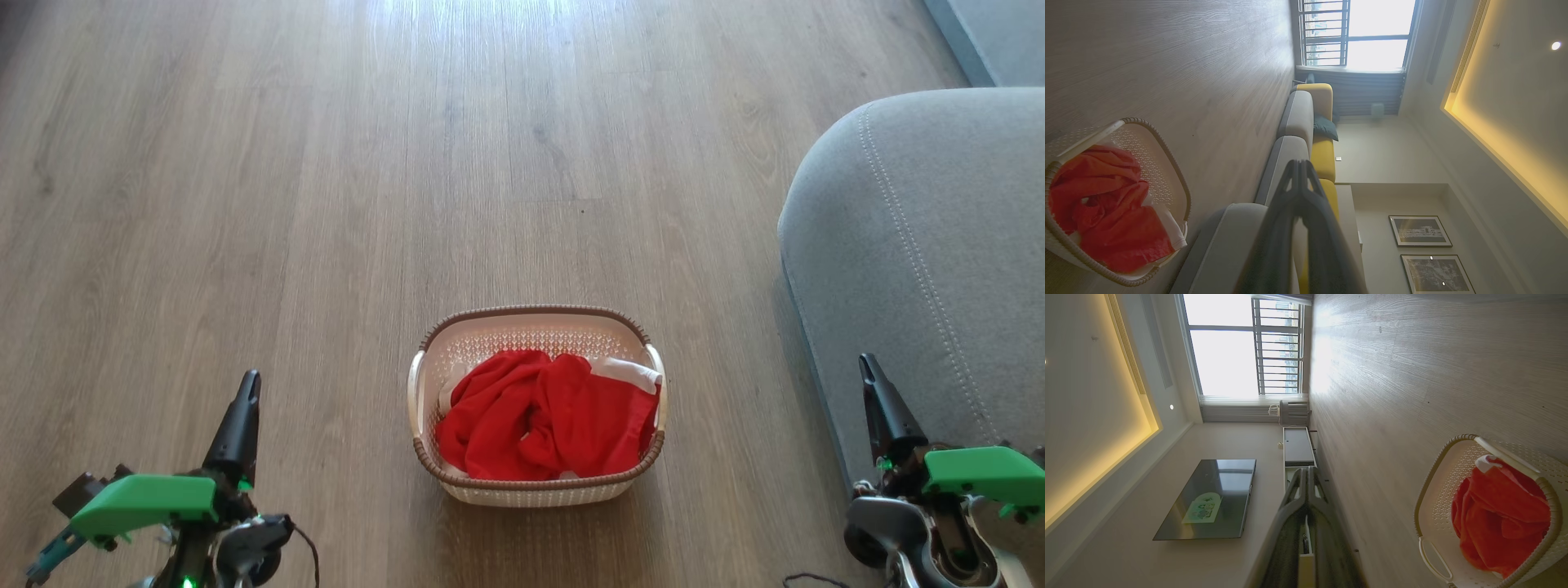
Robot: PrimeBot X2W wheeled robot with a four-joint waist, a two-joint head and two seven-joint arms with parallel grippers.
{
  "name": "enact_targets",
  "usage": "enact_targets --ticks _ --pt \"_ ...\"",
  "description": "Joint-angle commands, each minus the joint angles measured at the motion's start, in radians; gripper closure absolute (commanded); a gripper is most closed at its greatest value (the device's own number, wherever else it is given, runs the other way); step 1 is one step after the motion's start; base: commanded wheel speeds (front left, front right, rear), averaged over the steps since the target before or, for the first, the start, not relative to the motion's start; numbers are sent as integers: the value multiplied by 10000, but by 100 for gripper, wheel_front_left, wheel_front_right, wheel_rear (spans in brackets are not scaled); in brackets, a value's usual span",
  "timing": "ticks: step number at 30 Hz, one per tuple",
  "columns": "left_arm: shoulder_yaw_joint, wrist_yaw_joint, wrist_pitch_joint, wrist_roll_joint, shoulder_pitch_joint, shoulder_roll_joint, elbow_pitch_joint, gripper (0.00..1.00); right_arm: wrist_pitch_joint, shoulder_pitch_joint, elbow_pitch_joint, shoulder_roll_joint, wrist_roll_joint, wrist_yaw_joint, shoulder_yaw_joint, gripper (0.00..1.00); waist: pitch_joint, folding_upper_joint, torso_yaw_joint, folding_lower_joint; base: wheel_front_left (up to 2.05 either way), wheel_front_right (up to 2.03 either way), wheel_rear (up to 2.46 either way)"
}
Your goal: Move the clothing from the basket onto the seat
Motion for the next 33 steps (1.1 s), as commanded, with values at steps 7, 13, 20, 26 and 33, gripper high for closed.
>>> enact_targets --ticks 7,13,20,26,33 --pt "335 -92 71 -62 -475 131 -342 100 54 -558 -386 -33 64 4 181 100 0 0 0 0 0 0 0" --pt "335 -92 71 -62 -475 131 -342 100 54 -558 -386 -33 64 4 181 100 0 0 0 0 0 0 0" --pt "335 -92 71 -62 -475 131 -342 100 54 -558 -386 -33 64 4 181 100 0 0 0 0 0 0 0" --pt "335 -92 71 -62 -475 131 -342 100 54 -558 -386 -33 64 4 181 100 0 0 0 0 0 0 0" --pt "335 -92 71 -62 -475 131 -342 100 54 -558 -386 -33 64 4 181 100 0 0 0 0 0 0 0"
